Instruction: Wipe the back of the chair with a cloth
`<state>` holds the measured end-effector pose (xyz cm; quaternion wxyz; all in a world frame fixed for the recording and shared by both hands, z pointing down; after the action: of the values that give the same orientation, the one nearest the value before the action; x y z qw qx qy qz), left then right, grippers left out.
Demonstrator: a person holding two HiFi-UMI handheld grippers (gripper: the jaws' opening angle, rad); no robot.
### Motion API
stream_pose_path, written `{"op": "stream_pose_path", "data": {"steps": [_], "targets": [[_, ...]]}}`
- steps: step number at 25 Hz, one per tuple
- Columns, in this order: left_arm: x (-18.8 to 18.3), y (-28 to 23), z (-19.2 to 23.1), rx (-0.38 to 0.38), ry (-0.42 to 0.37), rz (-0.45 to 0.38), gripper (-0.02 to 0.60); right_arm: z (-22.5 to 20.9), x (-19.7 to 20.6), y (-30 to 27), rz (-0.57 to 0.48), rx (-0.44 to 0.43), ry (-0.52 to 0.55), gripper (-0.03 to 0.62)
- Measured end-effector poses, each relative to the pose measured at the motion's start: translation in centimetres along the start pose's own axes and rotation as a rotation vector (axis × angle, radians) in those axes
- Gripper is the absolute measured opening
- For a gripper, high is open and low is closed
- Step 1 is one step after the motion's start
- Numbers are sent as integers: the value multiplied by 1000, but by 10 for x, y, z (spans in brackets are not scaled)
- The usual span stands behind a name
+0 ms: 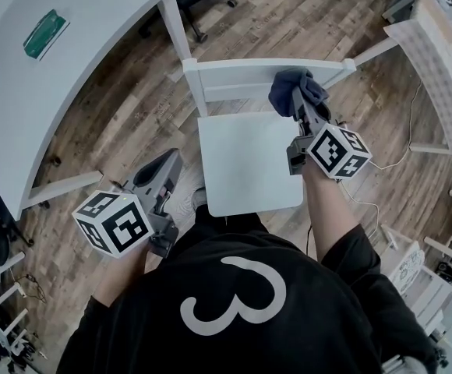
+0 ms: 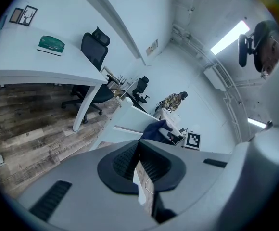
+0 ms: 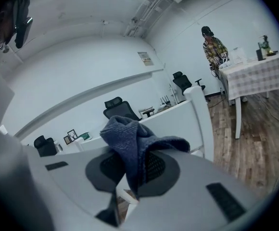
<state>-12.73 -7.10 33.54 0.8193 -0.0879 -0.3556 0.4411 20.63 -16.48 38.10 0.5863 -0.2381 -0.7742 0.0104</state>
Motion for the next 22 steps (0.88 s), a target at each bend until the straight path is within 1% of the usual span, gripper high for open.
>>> {"op": "stream_pose_path", "data": {"steps": [6, 10, 13, 16, 22], "targets": [[-15, 18, 29, 2, 13, -6, 14, 59, 24, -19, 48, -88, 26, 49], [-19, 26, 48, 8, 31, -6, 14, 98, 43, -35, 91, -151, 55, 49], [-19, 33, 59, 9, 41, -7, 14, 118, 54, -45, 119, -178, 72, 49], [-21, 40, 68, 3, 48, -16, 14, 127, 64, -55, 147, -183, 82, 49], [-19, 65, 88, -22, 78, -38, 14, 135, 76, -77, 186, -152, 101, 49]]}}
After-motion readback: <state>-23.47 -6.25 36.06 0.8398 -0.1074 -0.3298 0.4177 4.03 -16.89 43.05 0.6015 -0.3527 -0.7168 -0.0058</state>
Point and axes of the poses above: the fingertips, and each gripper's own axes: y backward along the fingers, z to its left, x out of its underside, the point moved 8 cm from there along y, backward along the fingers, and after that the axes turned 8 degrees about y, right-handed, at the moved point
